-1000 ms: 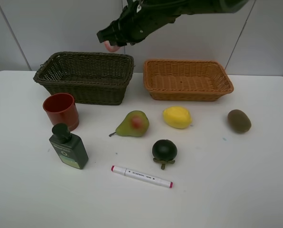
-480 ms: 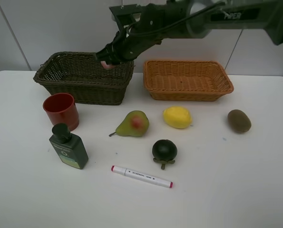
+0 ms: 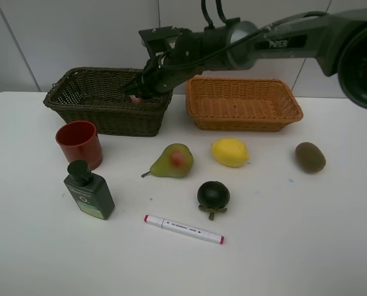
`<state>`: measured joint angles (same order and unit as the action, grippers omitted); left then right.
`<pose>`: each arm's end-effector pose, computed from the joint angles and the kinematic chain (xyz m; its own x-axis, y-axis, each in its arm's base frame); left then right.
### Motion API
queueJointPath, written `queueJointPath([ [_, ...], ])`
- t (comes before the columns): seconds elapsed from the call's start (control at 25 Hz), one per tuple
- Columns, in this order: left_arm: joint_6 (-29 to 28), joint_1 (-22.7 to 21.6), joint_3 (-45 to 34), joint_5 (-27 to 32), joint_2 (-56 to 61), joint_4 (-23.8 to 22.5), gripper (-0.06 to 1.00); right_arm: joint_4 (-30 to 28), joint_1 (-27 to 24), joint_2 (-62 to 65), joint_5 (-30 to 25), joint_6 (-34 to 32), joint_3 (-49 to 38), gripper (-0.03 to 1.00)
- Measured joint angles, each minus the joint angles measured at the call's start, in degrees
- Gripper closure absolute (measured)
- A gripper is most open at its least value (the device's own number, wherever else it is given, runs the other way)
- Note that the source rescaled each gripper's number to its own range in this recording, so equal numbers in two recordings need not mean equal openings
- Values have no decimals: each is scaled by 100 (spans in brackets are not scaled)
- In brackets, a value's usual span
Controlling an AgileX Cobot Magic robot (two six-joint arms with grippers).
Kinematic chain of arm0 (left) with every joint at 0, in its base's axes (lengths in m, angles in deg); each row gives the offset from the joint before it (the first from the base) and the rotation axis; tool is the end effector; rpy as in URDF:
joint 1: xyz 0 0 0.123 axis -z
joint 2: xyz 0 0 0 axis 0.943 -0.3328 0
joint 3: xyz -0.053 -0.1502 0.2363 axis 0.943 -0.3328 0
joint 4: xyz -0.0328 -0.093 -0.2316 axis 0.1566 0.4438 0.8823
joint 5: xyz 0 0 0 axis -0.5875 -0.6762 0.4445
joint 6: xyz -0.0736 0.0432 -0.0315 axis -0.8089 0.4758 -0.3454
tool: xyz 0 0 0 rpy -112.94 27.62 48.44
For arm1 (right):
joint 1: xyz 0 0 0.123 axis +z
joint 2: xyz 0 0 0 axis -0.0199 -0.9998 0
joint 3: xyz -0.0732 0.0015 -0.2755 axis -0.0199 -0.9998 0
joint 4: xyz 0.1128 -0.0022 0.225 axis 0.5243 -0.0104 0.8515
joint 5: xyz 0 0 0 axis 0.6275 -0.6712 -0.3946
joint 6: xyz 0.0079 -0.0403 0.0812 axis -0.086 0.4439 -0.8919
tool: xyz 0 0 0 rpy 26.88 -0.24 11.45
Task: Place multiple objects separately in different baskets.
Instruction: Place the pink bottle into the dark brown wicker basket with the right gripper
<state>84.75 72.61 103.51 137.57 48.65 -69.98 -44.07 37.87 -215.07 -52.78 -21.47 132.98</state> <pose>-0.0057 -0.0009 0.2780 -0.4435 -0.0596 -0.8943 0.0134 0.9972 -0.0731 0.4200 0.3163 0.1665 -0.4908 -0.4247 -0.7607 -0.6362 0.7713 -0.0201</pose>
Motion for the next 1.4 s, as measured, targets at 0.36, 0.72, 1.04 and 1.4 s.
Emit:
queueJointPath([
  [0.36,0,0,0,0,0,0,-6,11,4,-144,65,0,4,74],
  [0.72,0,0,0,0,0,0,-6,18,4,-150,190,0,4,74],
  [1.04,0,0,0,0,0,0,-6,18,4,-150,190,0,4,74],
  [1.4,0,0,0,0,0,0,-6,20,4,-150,325,0,11,15],
])
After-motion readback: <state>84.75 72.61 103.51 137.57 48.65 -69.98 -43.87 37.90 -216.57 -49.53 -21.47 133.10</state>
